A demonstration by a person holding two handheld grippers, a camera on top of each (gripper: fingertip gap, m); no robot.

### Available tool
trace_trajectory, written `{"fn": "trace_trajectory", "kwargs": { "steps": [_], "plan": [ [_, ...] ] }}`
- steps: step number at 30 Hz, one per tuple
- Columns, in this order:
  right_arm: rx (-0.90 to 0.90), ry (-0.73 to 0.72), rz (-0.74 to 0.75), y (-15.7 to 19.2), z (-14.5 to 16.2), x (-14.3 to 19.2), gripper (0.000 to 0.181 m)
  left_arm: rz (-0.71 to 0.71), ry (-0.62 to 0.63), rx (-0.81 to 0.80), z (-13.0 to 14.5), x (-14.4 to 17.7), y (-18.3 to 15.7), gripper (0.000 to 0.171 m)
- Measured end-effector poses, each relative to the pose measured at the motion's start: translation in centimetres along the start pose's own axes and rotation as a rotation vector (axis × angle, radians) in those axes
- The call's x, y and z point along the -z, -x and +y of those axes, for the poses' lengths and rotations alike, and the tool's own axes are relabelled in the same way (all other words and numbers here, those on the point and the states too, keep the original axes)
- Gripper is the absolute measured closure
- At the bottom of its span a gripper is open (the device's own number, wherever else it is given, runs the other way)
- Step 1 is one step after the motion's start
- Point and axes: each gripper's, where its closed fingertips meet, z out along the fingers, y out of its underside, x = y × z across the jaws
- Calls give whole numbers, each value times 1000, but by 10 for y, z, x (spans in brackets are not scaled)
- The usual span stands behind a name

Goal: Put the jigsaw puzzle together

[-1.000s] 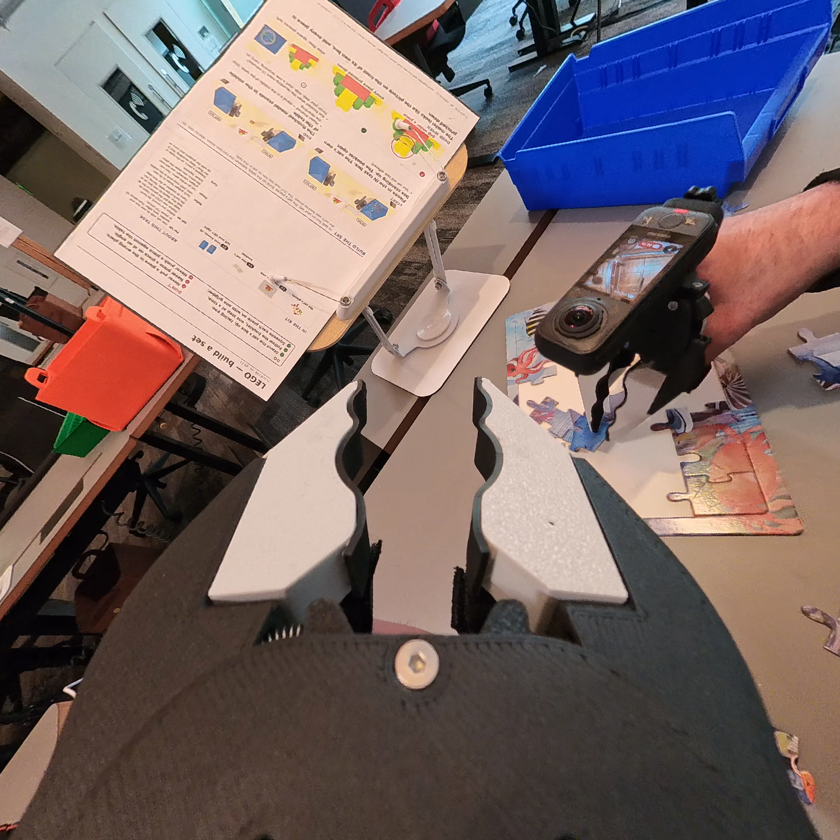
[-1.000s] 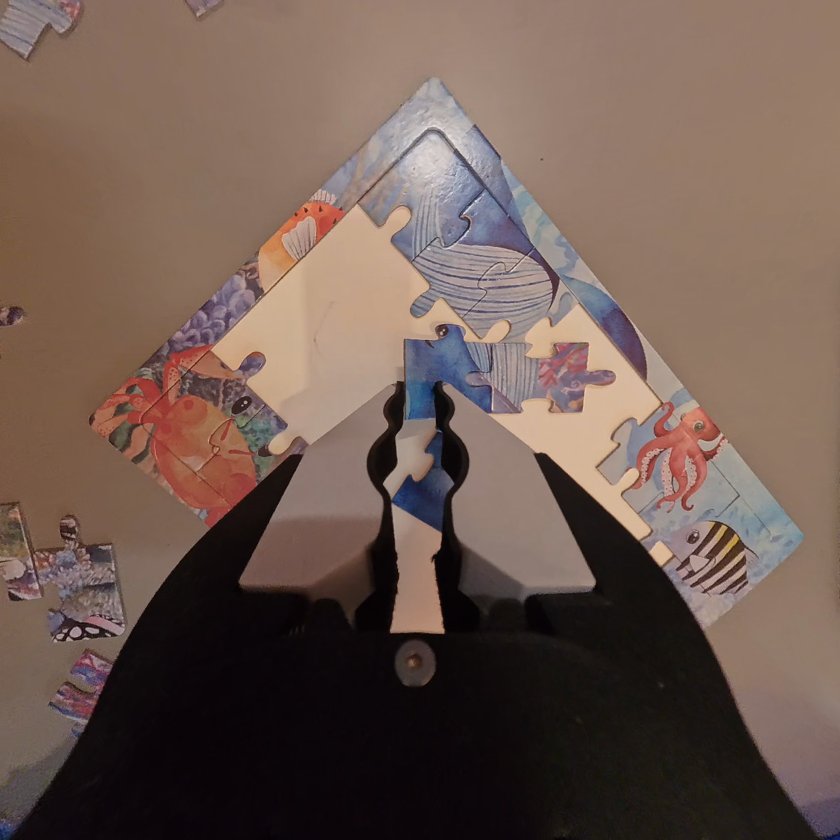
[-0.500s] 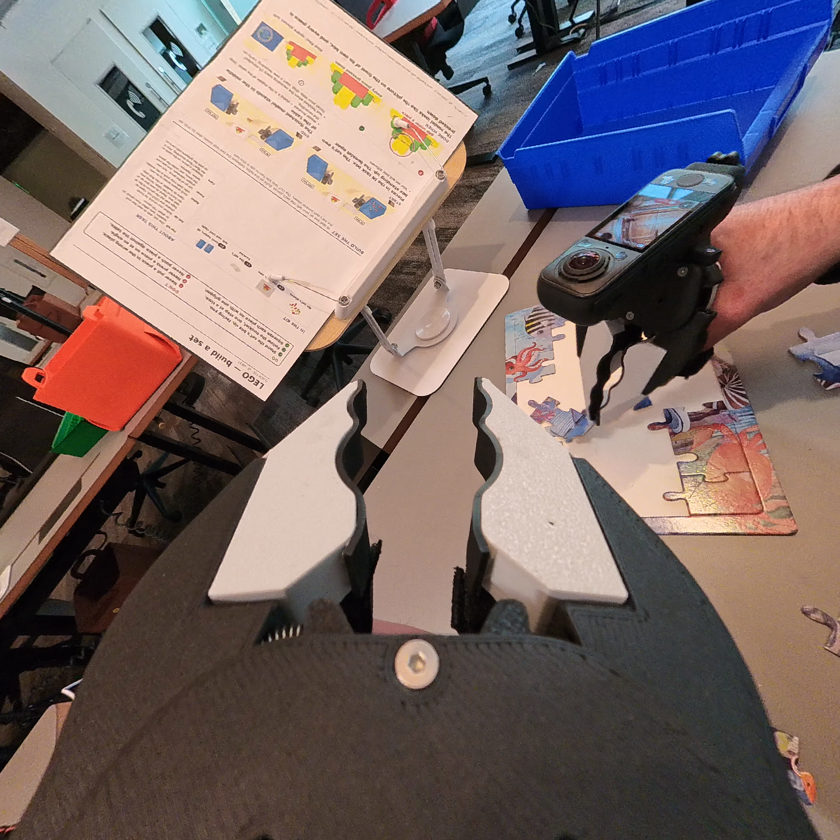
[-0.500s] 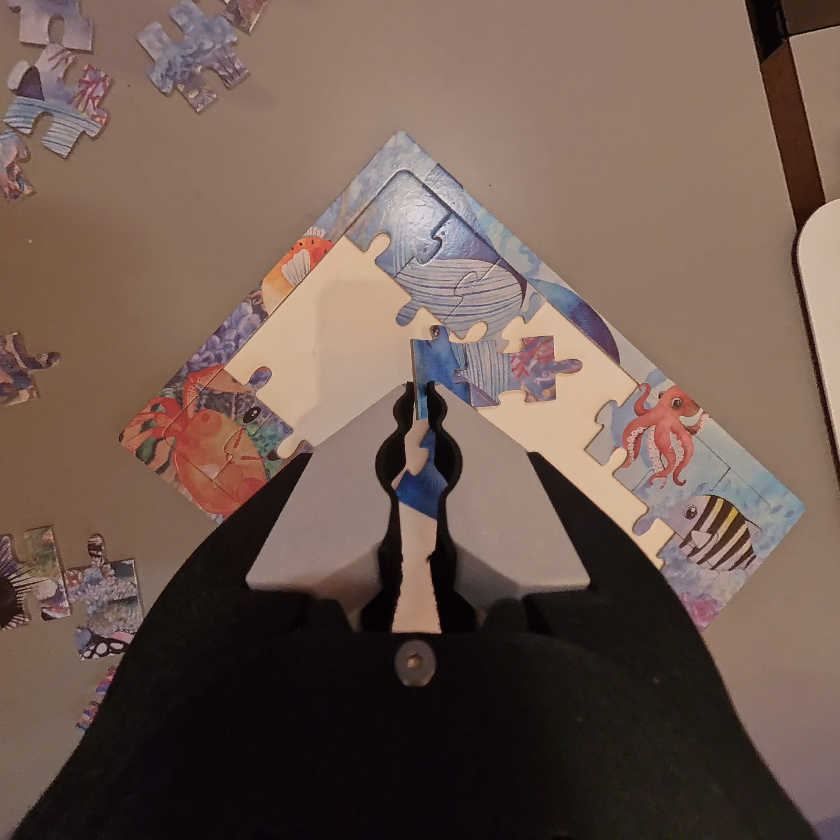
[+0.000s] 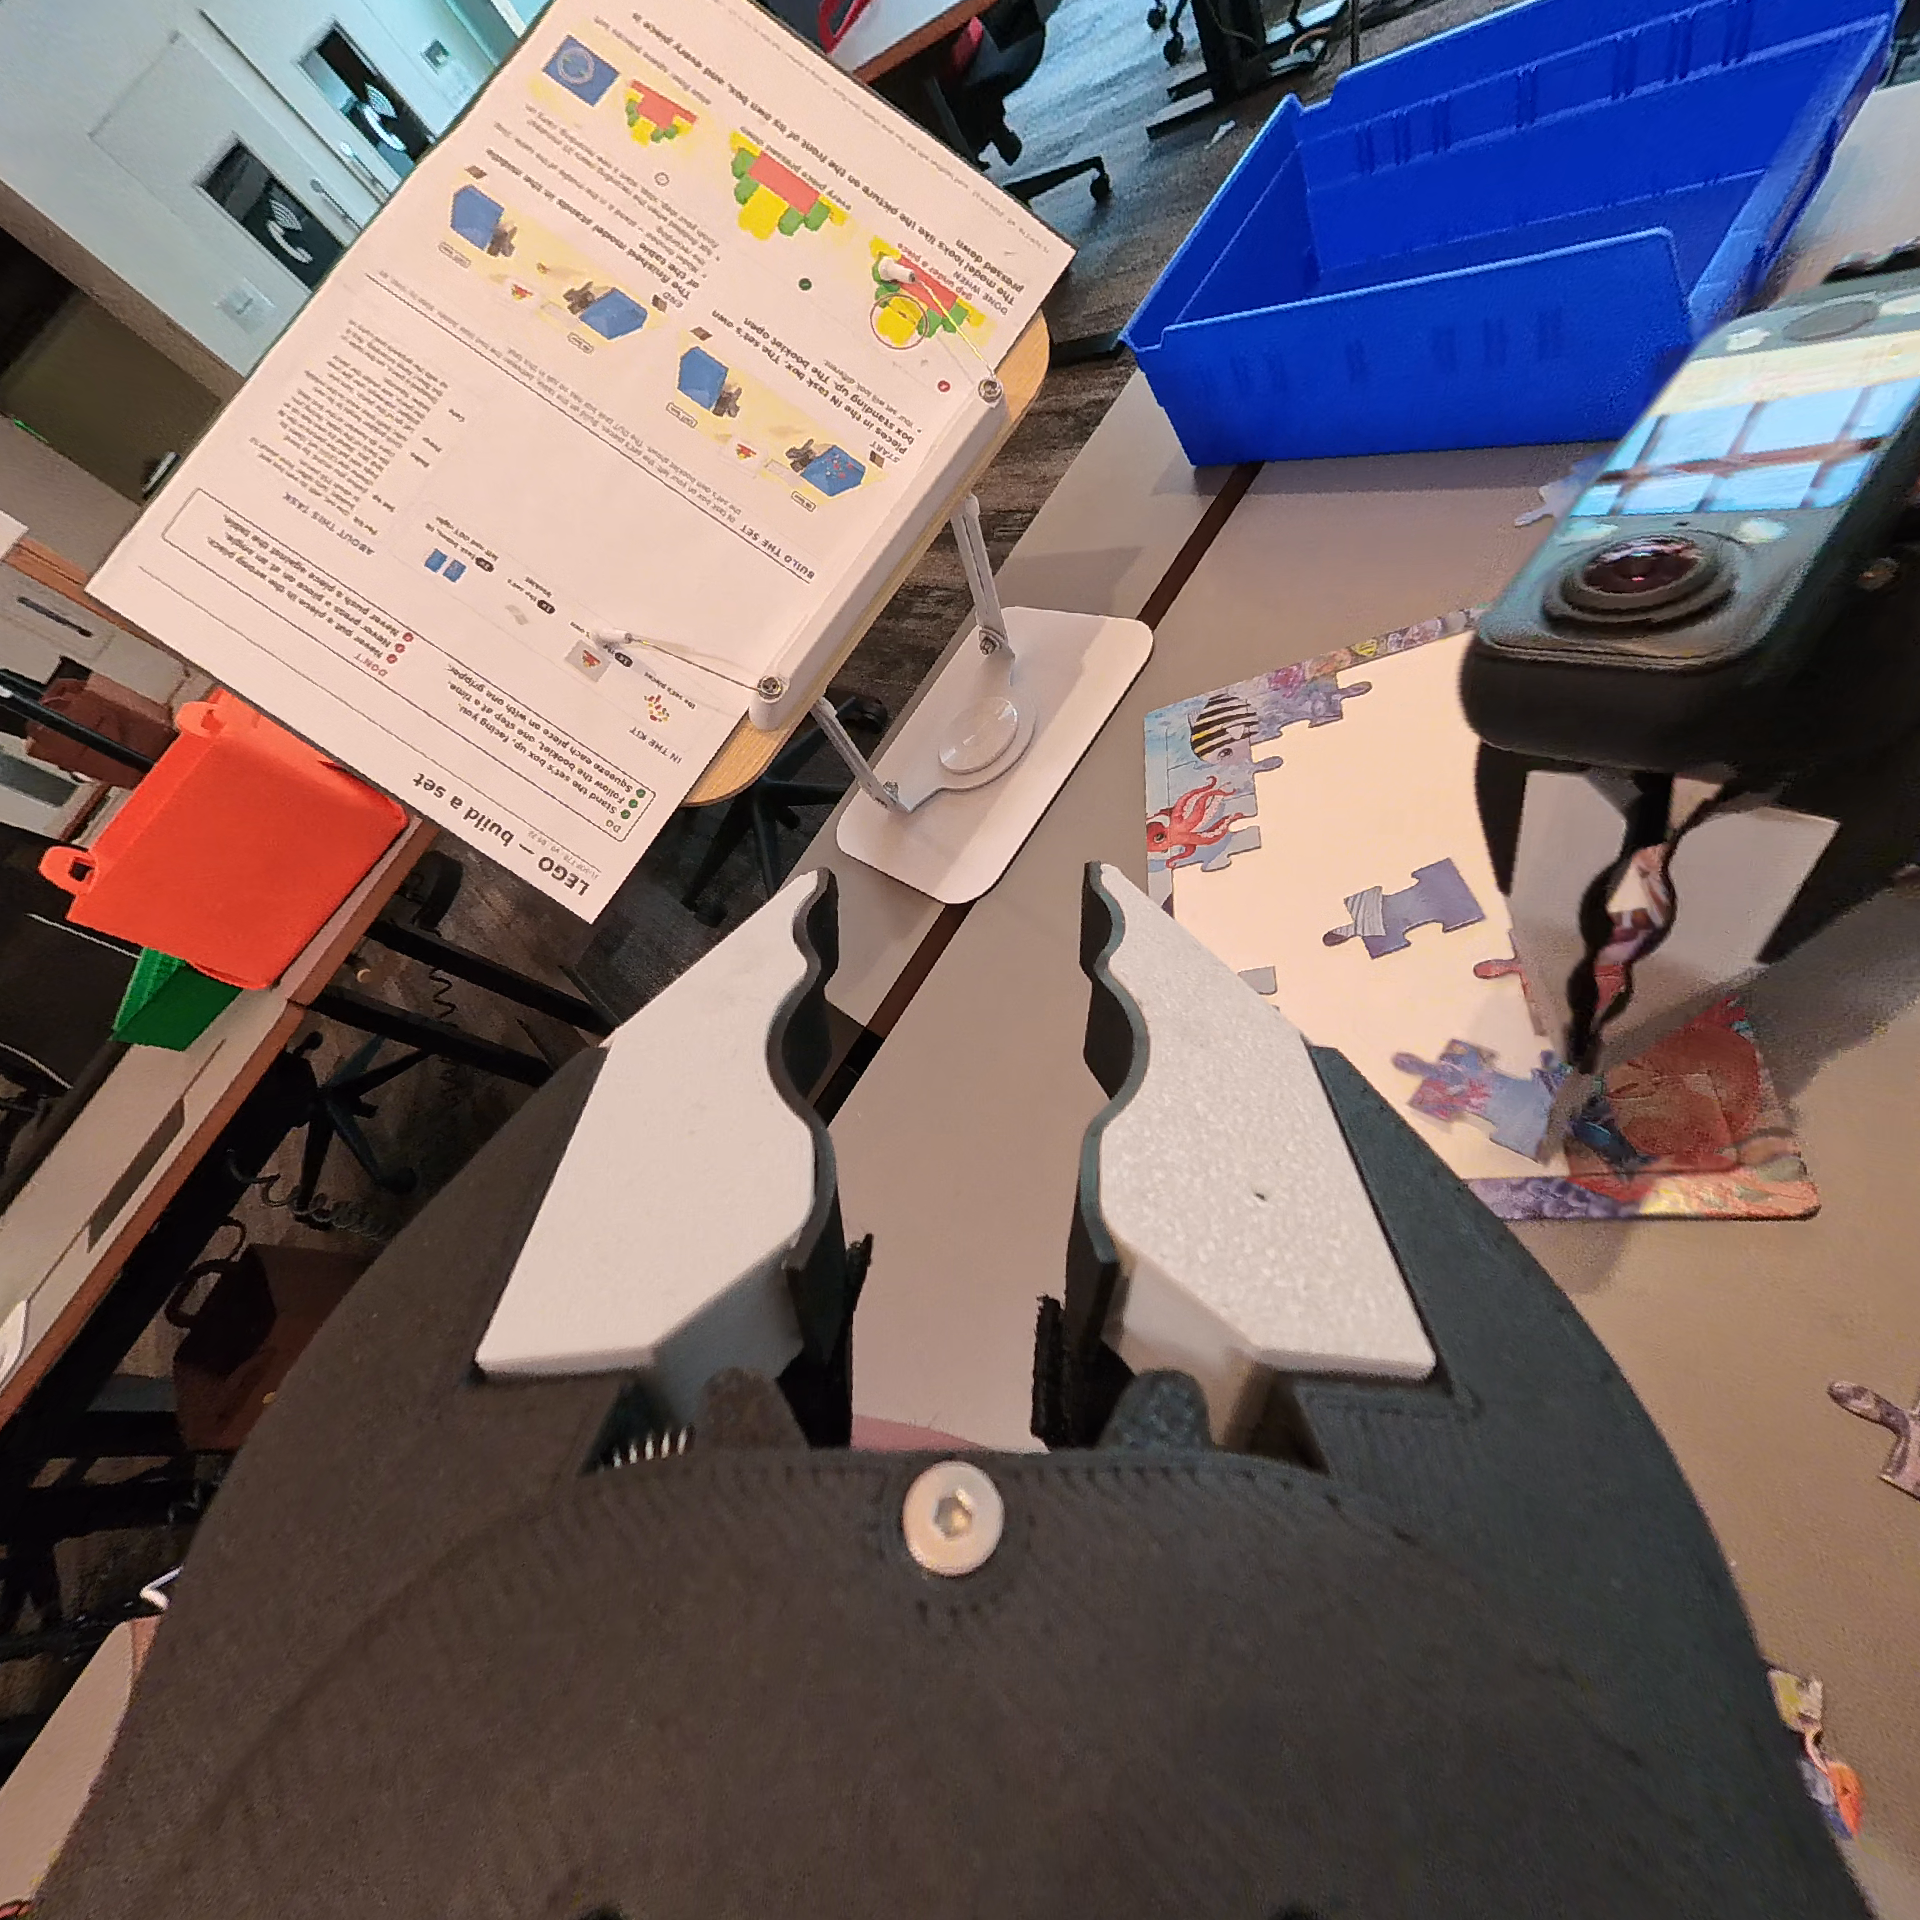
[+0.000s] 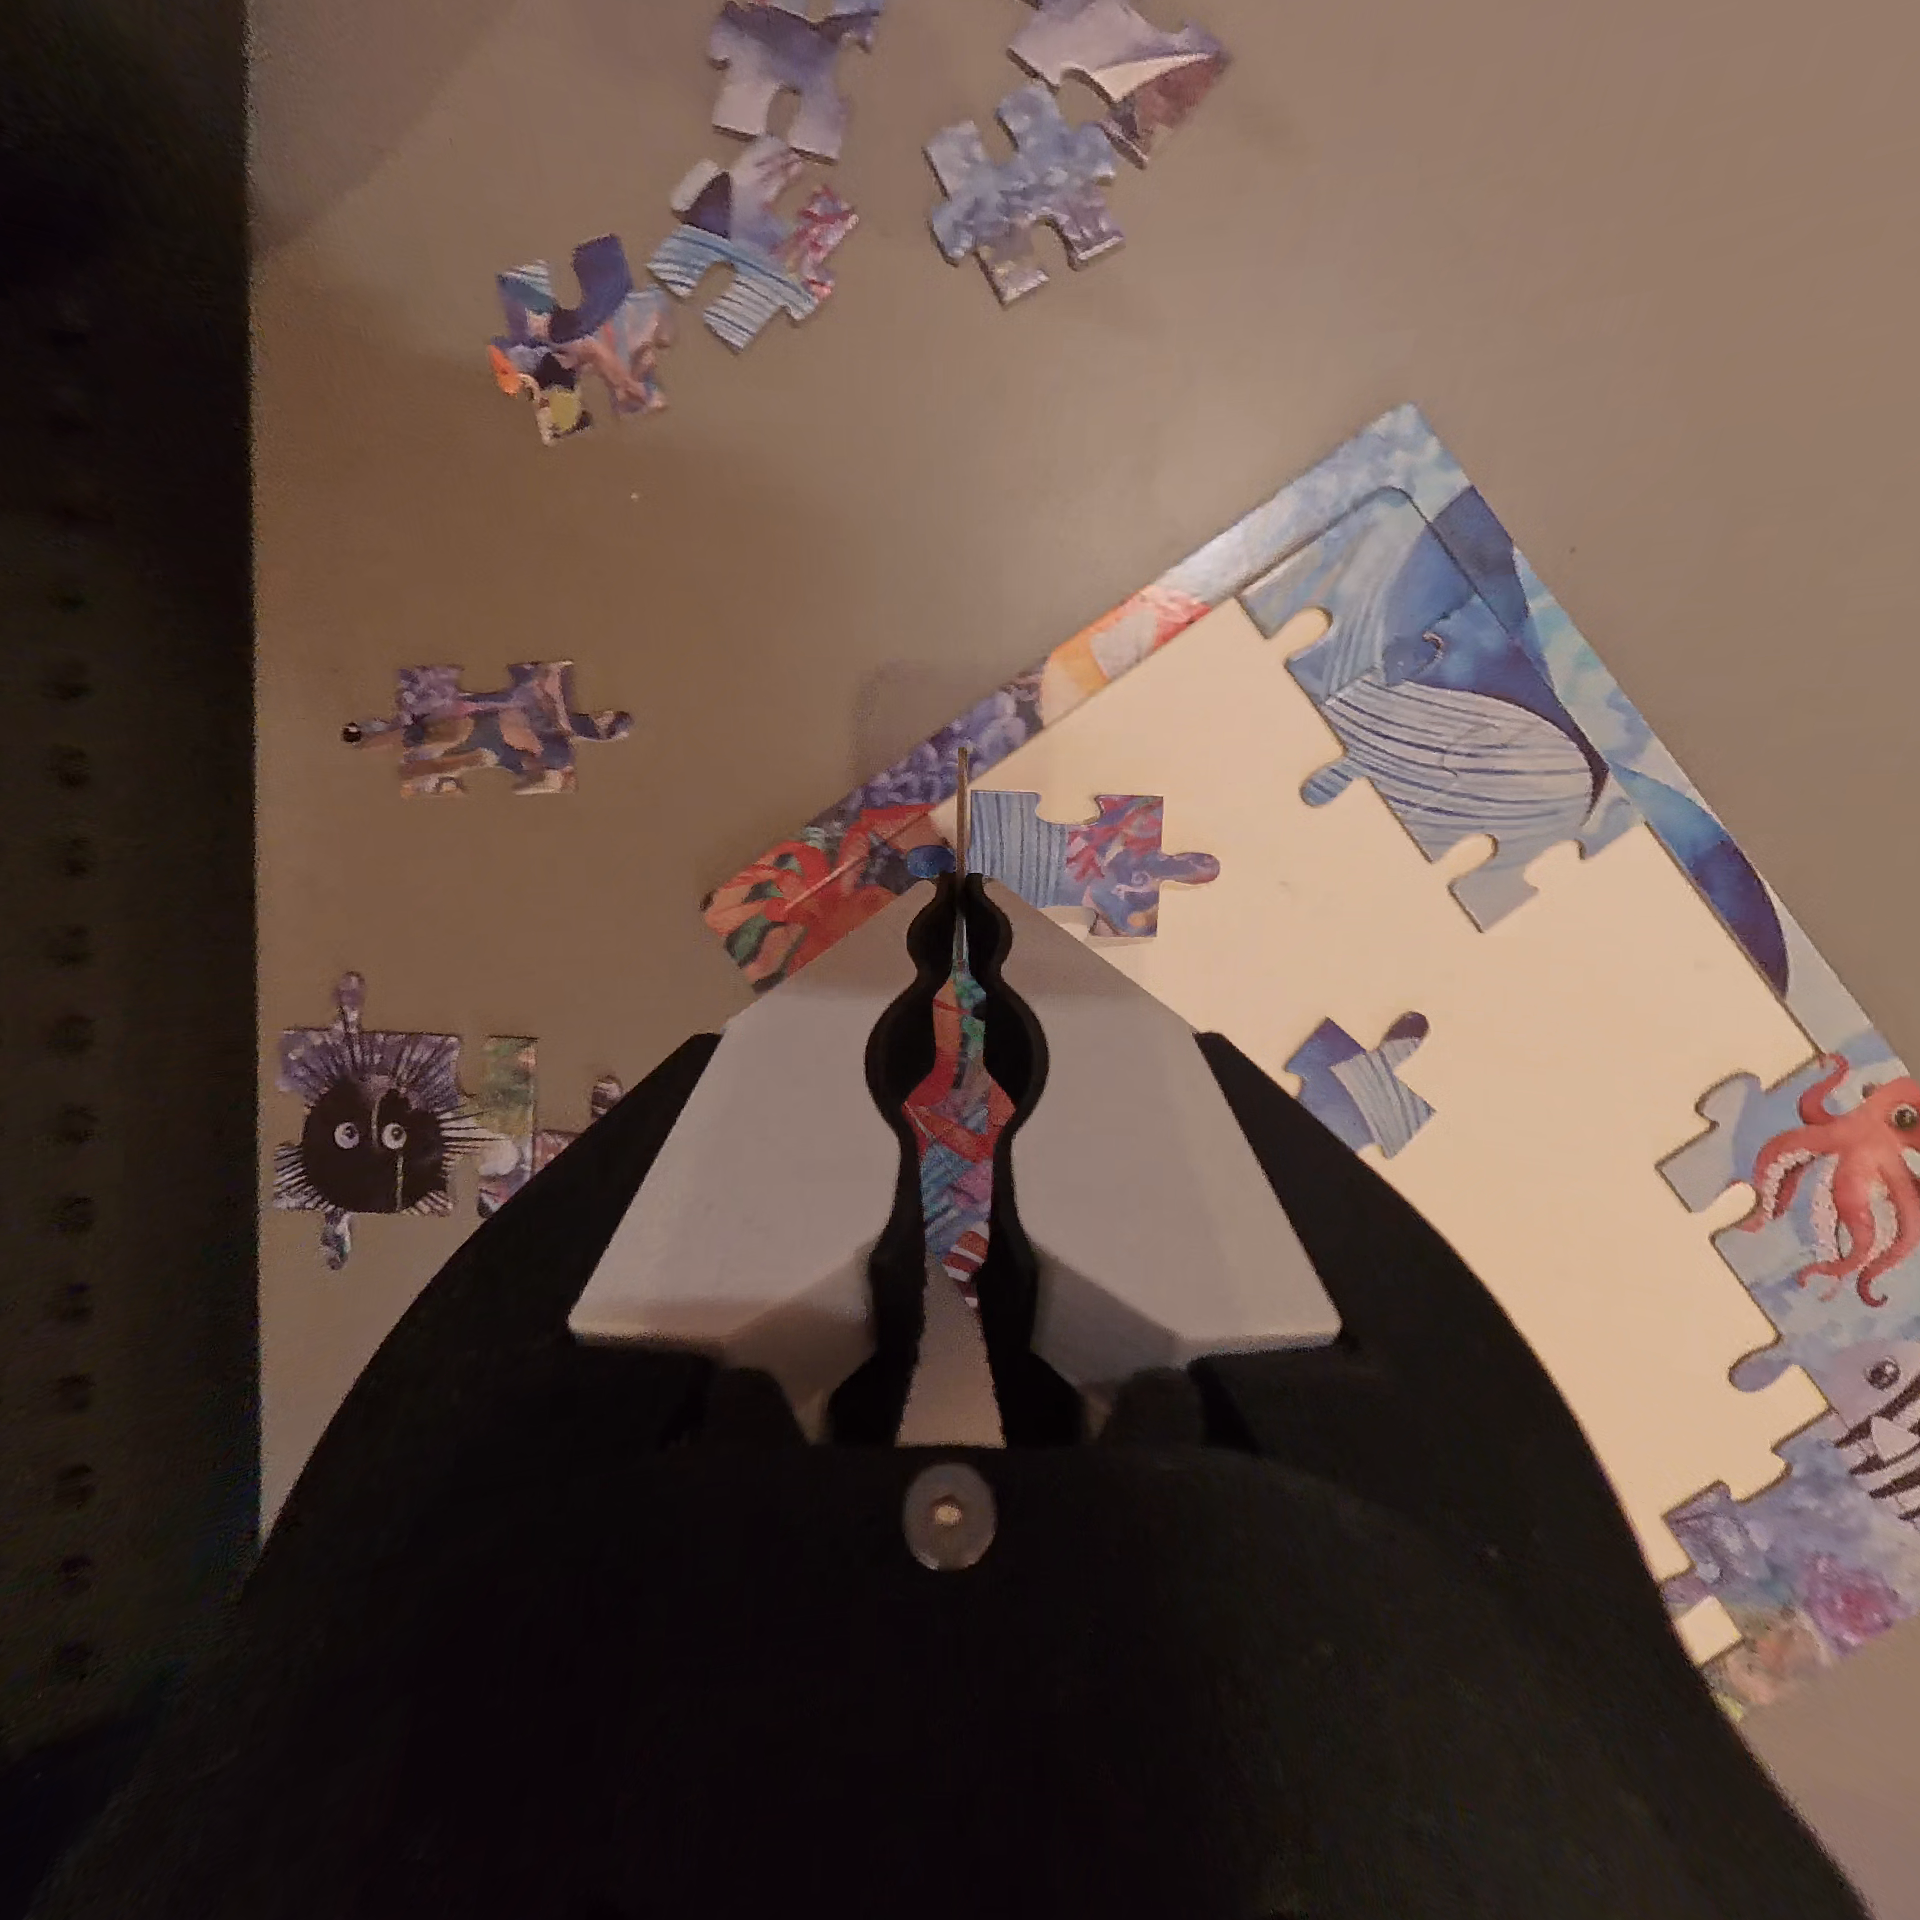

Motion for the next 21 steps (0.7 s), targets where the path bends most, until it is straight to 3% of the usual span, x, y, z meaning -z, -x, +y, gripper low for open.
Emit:
{"fn": "trace_trajectory", "kwargs": {
  "steps": [5, 10, 14, 17, 21],
  "plan": [
    [50, 52, -78, 32, 1, -10, 181, 1, 2, -3, 0, 0, -1, 126],
    [47, 111, -141, 45, 8, -13, 150, -3, 1, -1, 0, 1, 0, 126],
    [41, 87, -145, 42, 1, -6, 126, -6, 0, 2, 1, 2, 2, 126],
    [33, 49, -107, 32, -9, 2, 125, -7, 1, 1, 1, 2, 2, 126],
    [-36, -4, 29, -7, -20, 10, 126, -8, 2, -1, 0, 2, 2, 126]
  ]
}}
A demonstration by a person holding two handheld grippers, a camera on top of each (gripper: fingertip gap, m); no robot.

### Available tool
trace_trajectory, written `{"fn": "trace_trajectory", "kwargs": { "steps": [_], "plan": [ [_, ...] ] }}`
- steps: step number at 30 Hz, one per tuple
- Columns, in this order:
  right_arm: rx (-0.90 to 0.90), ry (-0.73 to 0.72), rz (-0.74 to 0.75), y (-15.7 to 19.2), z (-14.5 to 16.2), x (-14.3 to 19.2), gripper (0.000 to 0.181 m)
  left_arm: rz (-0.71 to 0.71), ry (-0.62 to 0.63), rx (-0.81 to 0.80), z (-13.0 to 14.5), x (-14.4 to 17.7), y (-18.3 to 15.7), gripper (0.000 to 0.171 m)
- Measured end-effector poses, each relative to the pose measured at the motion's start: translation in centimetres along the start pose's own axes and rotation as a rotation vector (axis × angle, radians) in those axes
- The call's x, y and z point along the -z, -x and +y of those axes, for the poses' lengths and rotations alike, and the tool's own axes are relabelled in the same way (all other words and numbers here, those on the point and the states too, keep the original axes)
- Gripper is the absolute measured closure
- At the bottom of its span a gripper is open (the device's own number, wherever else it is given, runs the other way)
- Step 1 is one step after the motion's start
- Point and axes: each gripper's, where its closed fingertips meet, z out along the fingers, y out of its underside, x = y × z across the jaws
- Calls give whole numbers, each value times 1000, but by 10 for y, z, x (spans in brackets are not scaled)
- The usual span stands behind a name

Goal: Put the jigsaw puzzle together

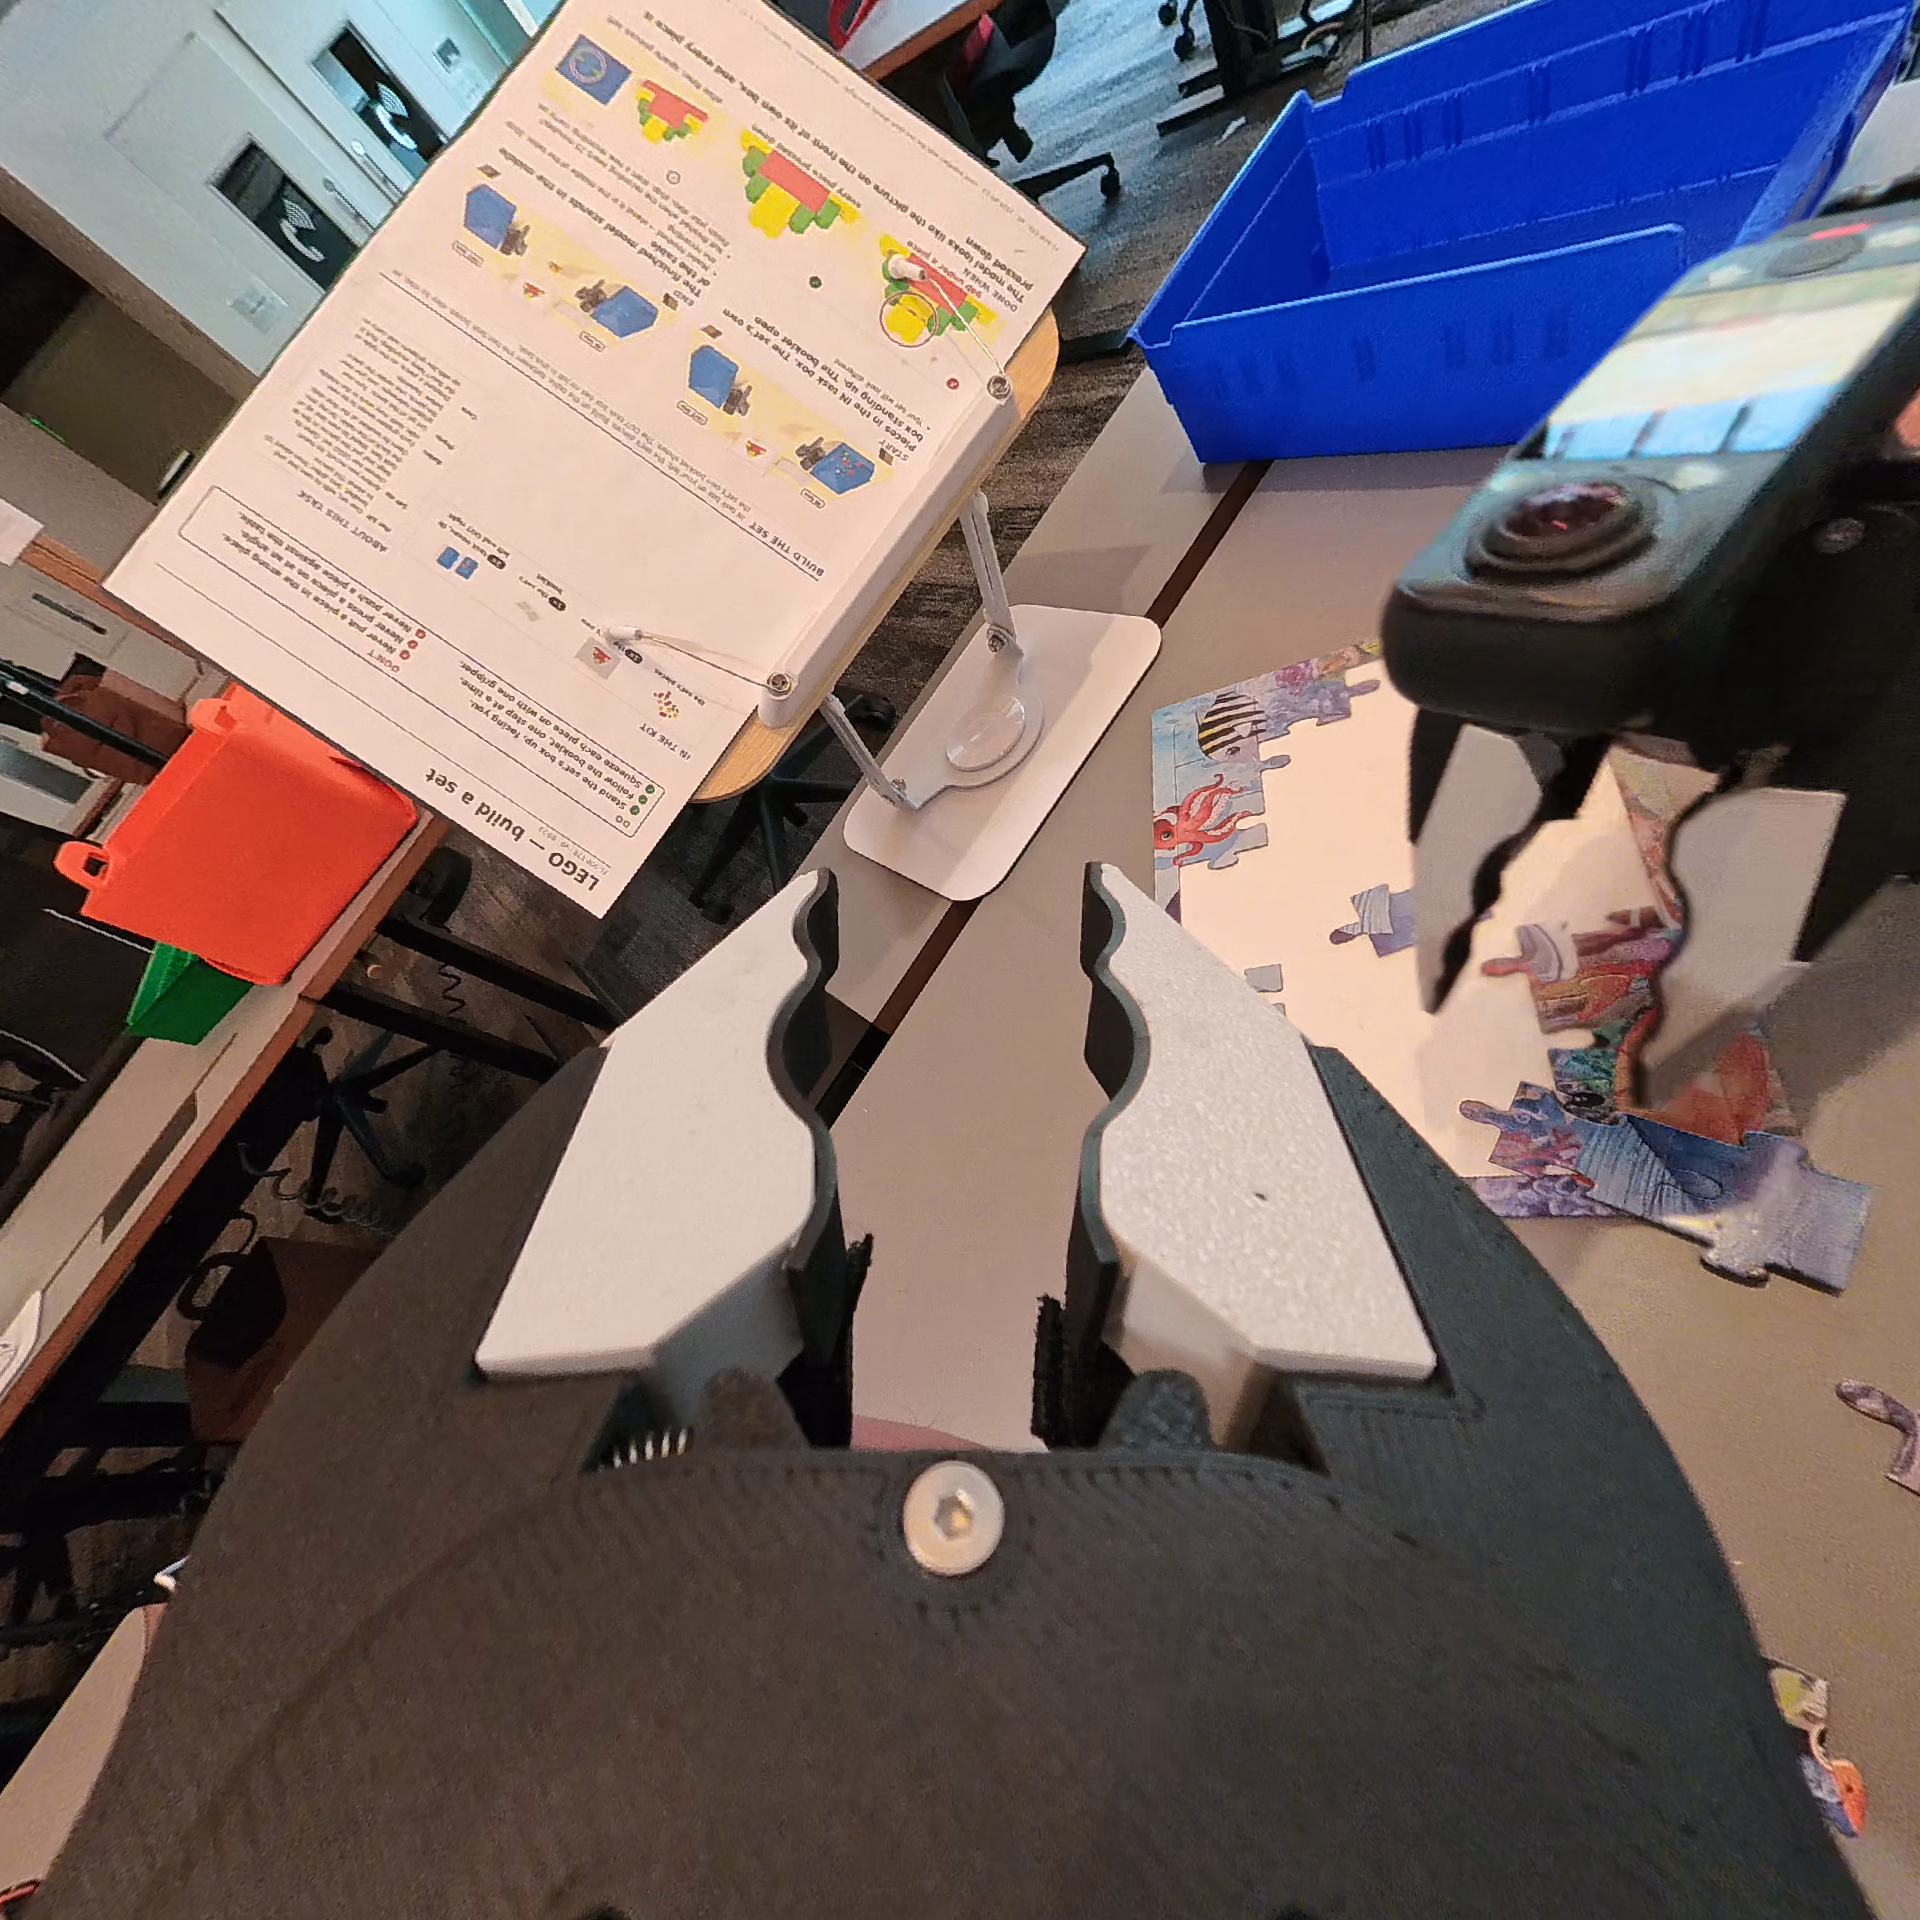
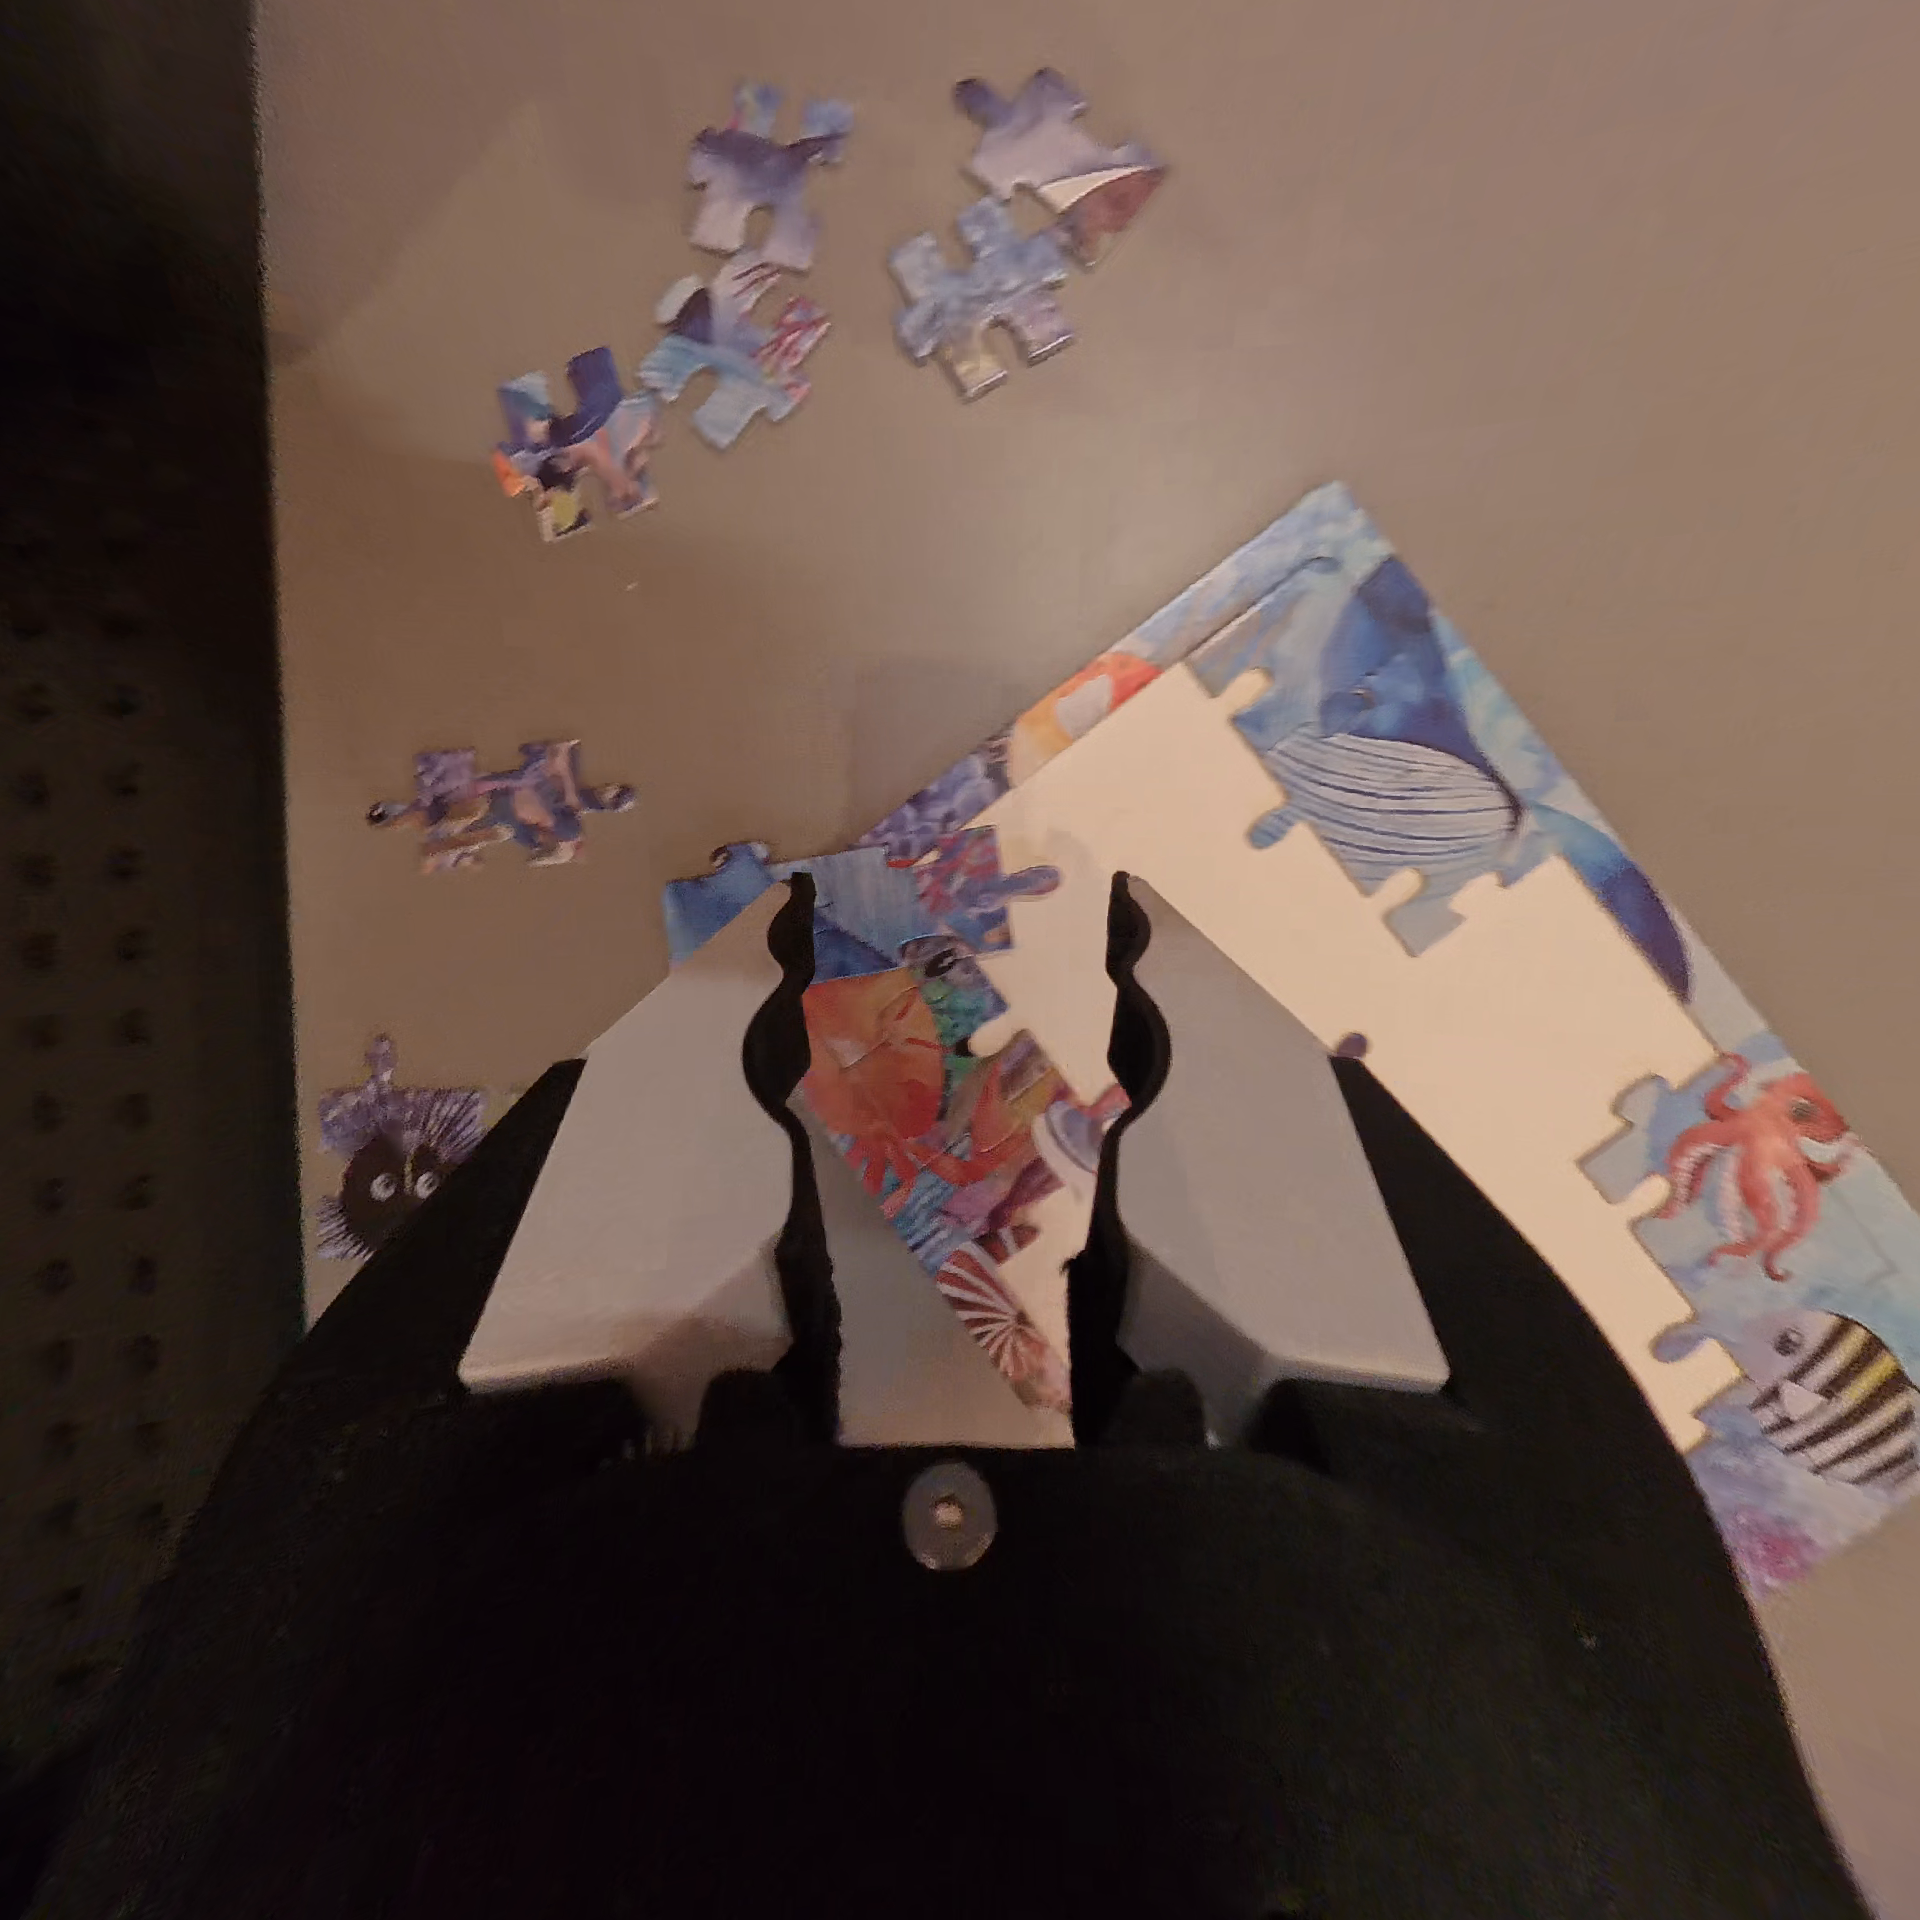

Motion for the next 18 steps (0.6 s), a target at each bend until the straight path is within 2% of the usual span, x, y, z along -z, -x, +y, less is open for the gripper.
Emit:
{"fn": "trace_trajectory", "kwargs": {
  "steps": [3, 6, 18],
  "plan": [
    [-91, -51, 91, -34, -7, 3, 127, 0, -1, -1, 0, 0, 0, 126],
    [-146, -32, 143, -58, -1, -6, 129, -2, -1, 2, 0, 1, 1, 126],
    [-138, 81, 258, -106, 18, -49, 117, -4, 0, 3, 1, 1, 1, 126]
  ]
}}
